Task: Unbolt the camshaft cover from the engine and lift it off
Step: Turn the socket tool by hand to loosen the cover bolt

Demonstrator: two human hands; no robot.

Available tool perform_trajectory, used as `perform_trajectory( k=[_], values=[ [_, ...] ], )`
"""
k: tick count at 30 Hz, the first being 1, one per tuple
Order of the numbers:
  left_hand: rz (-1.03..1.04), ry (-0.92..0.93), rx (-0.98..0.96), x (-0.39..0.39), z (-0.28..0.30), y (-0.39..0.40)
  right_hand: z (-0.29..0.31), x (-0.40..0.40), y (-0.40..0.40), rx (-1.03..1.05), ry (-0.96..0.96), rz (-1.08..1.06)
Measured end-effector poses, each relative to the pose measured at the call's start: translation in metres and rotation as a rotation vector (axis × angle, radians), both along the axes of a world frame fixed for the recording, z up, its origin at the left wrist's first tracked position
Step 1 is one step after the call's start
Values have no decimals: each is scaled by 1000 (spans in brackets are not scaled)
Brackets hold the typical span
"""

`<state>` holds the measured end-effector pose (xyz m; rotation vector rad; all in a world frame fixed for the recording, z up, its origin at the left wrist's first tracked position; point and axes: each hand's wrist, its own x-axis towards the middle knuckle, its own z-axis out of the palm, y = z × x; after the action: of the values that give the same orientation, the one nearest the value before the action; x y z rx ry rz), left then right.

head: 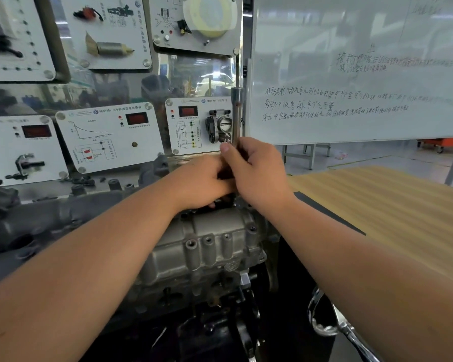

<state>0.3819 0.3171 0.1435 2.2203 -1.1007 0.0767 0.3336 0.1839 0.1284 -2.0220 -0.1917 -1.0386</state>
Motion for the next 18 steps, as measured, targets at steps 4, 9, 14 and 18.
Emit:
perform_trajectory(
  k=[4,9,14,18],
  values=[
    [-4,13,6,0,1,4,2,1,3,-53,75,46],
    [12,-54,26,-1,2,0,0,2,2,34,27,92],
    [-16,-18,-11,3,-2,-2,-1,3,-1,77,-38,12],
    [-53,58,-51,4,-3,2,0,5,-1,73,29,91]
  ],
)
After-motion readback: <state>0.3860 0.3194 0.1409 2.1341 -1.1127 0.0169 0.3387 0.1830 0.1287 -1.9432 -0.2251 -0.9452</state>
